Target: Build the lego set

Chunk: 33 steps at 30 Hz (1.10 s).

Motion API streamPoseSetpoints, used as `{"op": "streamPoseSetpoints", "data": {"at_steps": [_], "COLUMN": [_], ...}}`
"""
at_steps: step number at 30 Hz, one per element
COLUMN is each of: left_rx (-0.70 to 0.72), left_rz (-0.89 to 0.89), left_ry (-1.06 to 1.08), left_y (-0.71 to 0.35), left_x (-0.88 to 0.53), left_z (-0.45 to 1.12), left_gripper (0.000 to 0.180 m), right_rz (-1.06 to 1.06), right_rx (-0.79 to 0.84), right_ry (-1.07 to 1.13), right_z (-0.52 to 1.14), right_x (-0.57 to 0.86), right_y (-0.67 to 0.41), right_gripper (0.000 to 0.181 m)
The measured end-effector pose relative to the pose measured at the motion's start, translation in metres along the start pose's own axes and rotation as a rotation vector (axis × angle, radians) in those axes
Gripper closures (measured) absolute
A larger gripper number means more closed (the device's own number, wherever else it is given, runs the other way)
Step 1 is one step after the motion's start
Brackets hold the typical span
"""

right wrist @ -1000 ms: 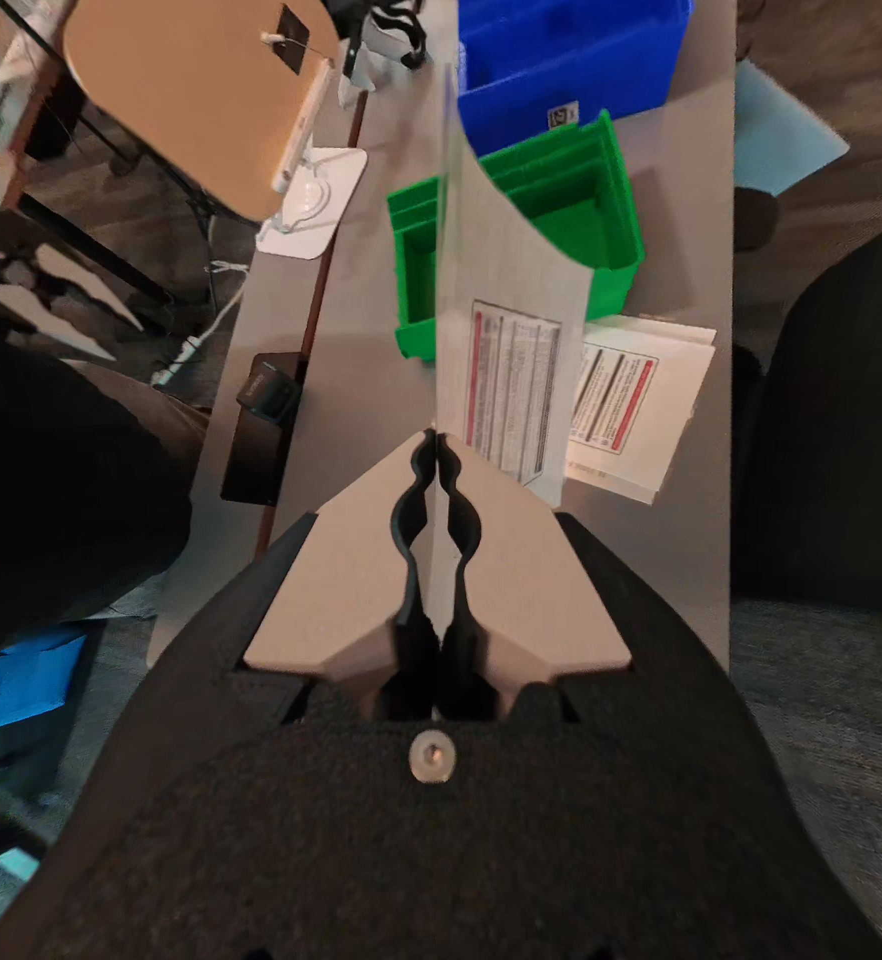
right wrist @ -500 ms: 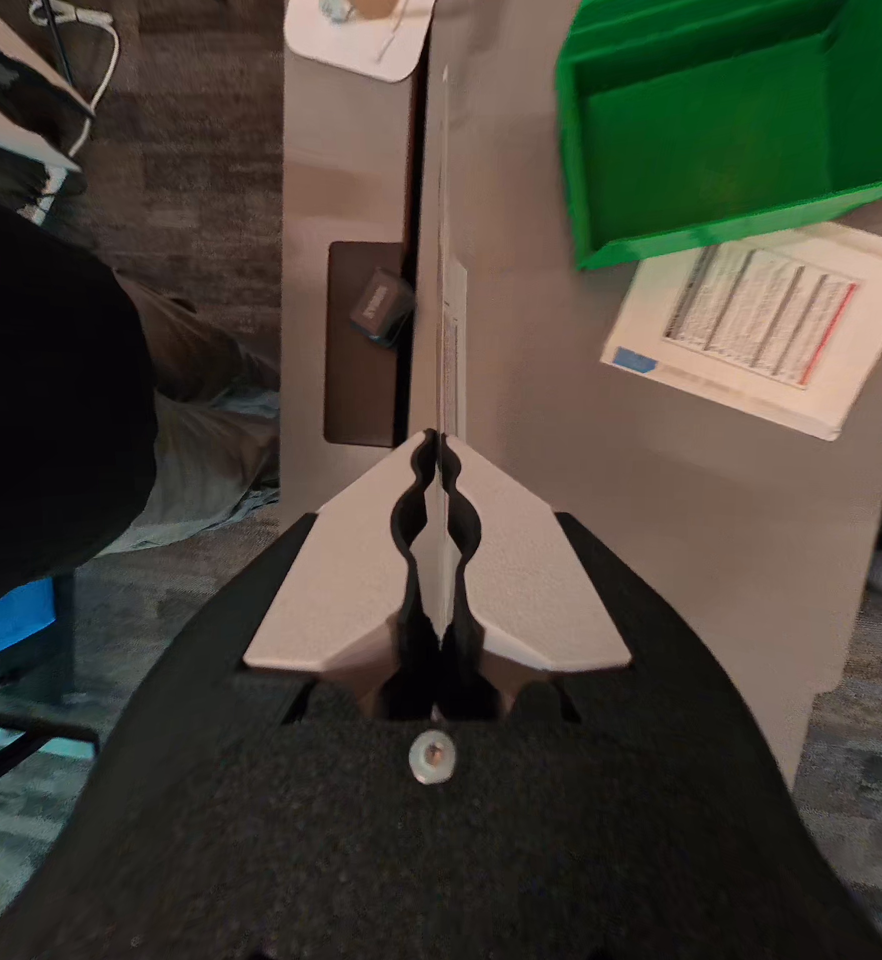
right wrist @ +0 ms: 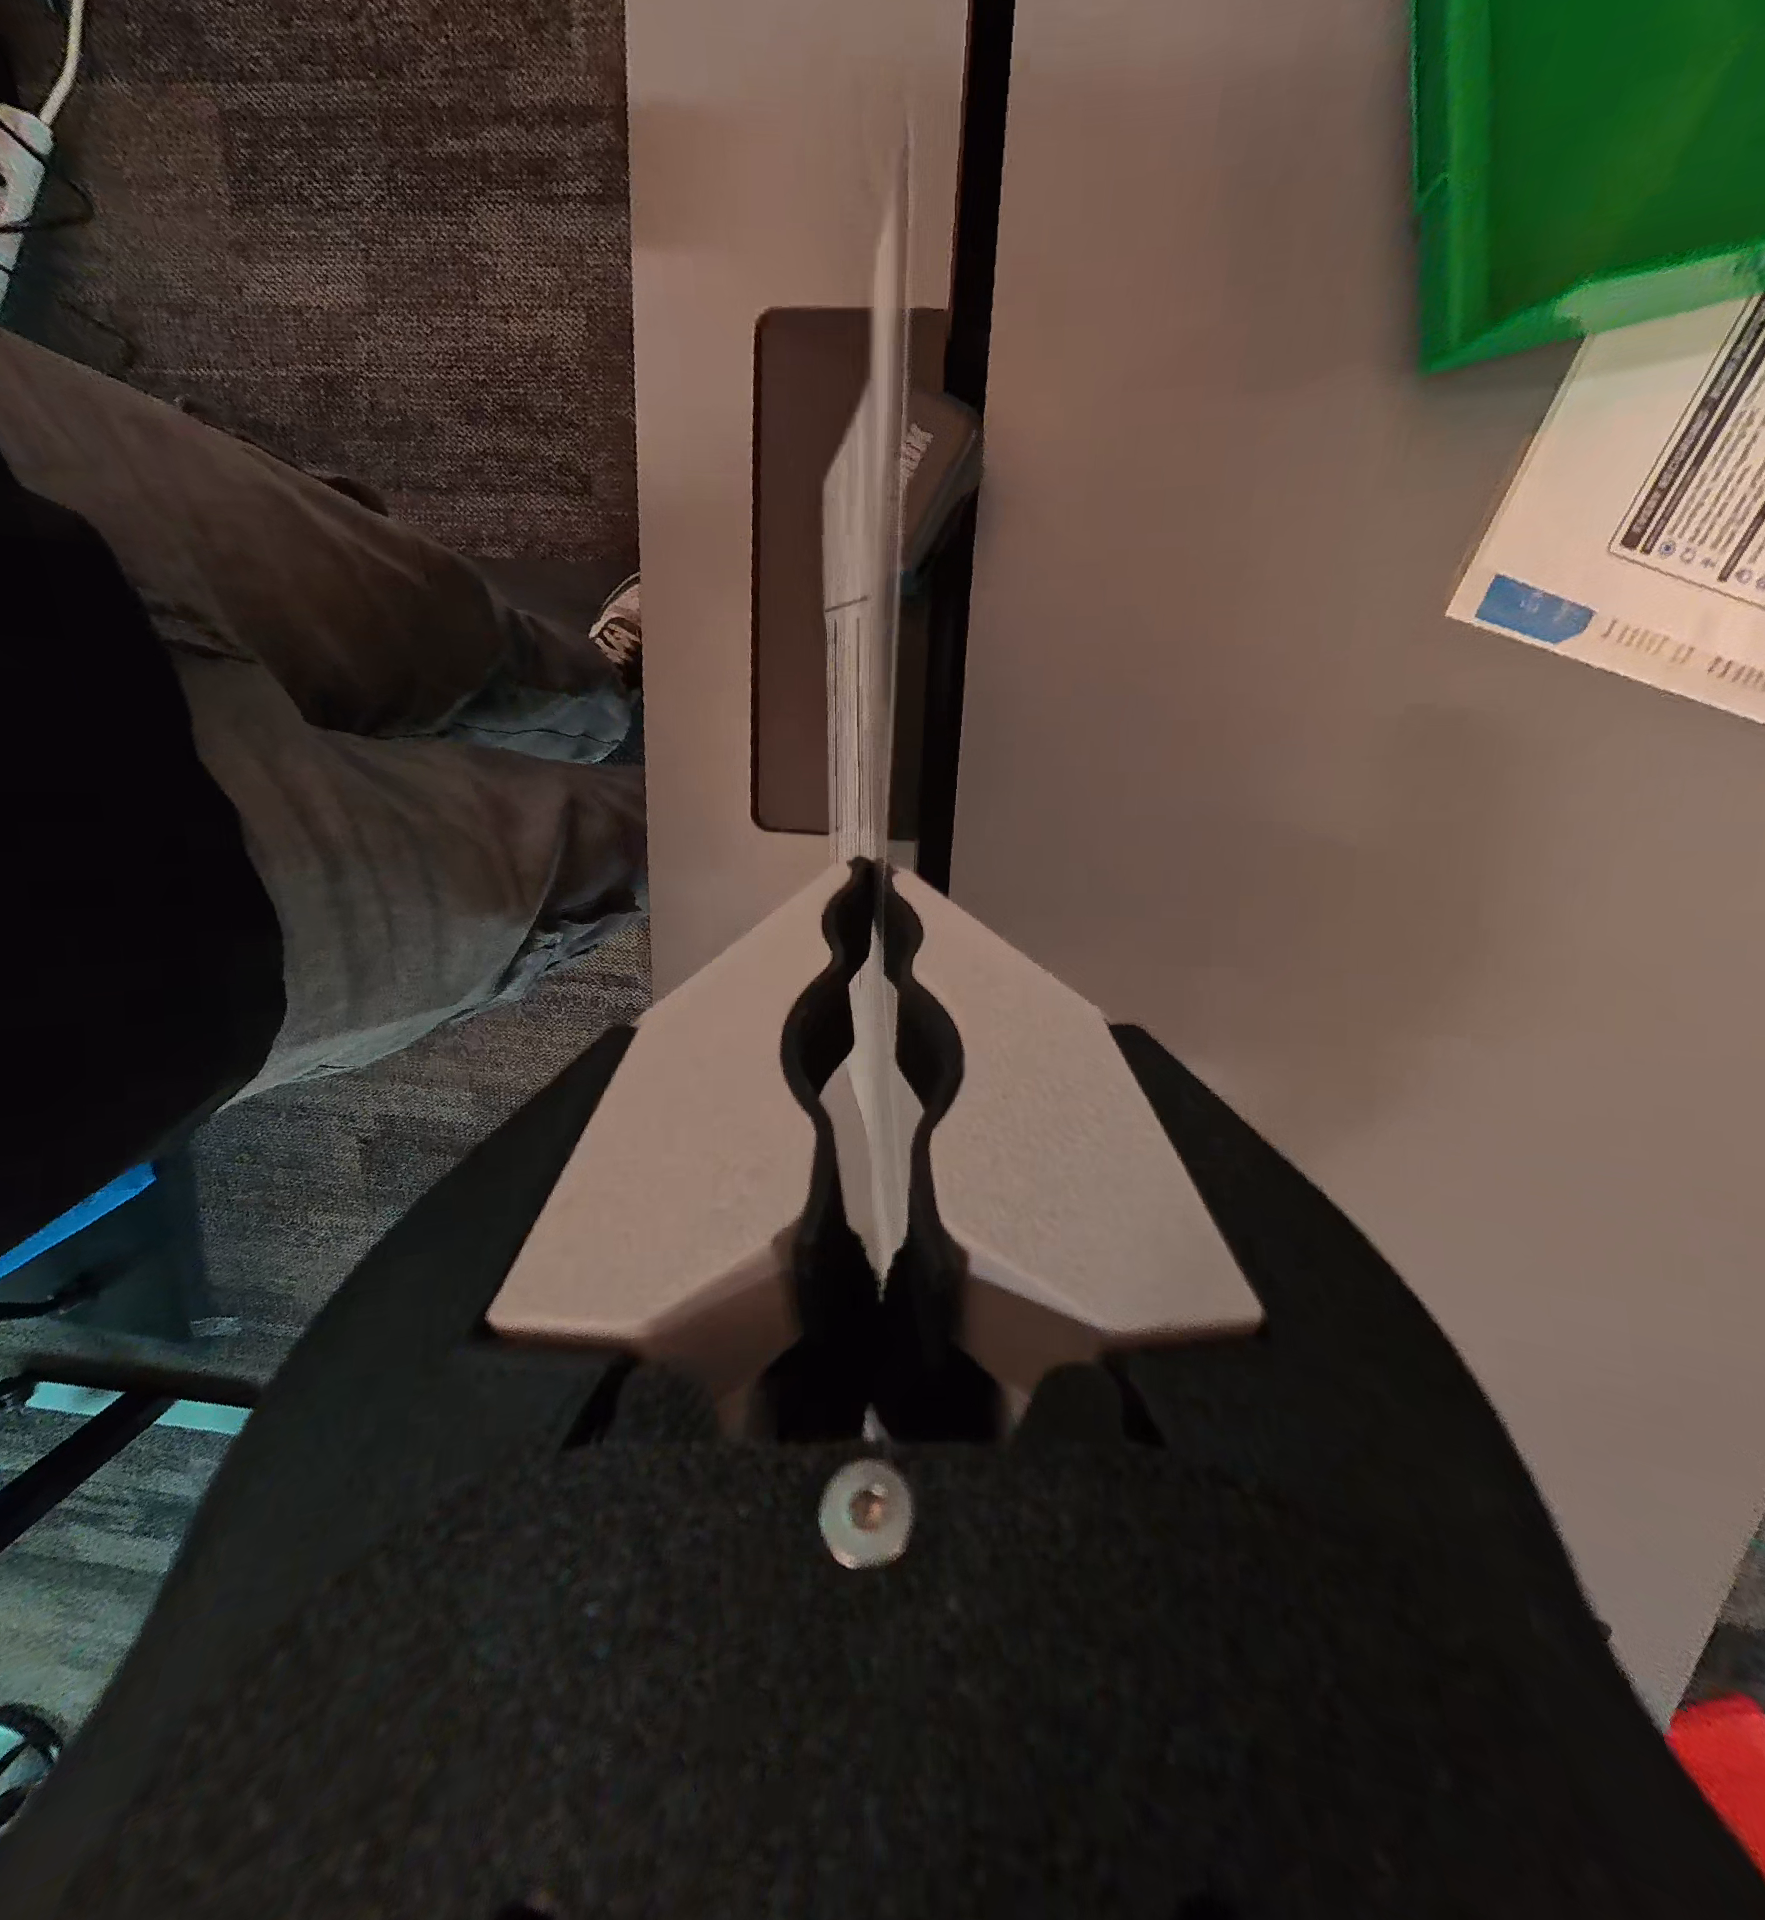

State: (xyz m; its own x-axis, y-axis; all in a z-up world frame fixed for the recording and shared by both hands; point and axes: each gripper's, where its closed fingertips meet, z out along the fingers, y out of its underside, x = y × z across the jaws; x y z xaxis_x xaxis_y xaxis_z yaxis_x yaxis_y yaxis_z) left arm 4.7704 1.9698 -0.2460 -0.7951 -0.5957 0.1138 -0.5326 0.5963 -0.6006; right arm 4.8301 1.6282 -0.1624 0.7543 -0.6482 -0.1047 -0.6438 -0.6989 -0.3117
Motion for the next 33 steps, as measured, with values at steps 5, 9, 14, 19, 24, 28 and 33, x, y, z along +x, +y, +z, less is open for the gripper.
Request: {"op": "streamPoseSetpoints", "data": {"at_steps": [5,9,14,19,24,28,33], "left_rx": [-0.004,-0.009,-0.014,-0.012,-0.014,-0.018,-0.023], "left_rz": [0.029,0.045,0.049,0.046,0.04,0.03,0.027], "left_ry": [0.015,0.024,0.034,0.04,0.039,0.037,0.035], "left_y": [-0.008,-0.012,-0.014,-0.017,-0.016,-0.013,-0.012], "left_x": [0.014,0.021,0.028,0.033,0.036,0.036,0.036], "left_z": [0.007,0.011,0.017,0.019,0.02,0.02,0.019], "left_gripper": [0.143,0.144,0.144,0.144,0.144,0.144,0.144], "right_rz": [0.025,0.034,0.037,0.028,0.033,0.03,0.032], "right_rx": [0.019,0.0,0.007,-0.013,-0.011,-0.025,-0.026], "right_ry": [0.008,0.02,0.01,0.004,-0.014,-0.02,-0.037], "right_z": [-0.01,-0.018,-0.016,-0.011,-0.008,-0.003,0.008], "right_x": [0.0,0.0,-0.003,-0.002,-0.003,-0.005,-0.005], "right_y": [0.013,0.026,0.033,0.035,0.034,0.038,0.038], "right_gripper": [0.181,0.181,0.181,0.181,0.181,0.18,0.18]}}
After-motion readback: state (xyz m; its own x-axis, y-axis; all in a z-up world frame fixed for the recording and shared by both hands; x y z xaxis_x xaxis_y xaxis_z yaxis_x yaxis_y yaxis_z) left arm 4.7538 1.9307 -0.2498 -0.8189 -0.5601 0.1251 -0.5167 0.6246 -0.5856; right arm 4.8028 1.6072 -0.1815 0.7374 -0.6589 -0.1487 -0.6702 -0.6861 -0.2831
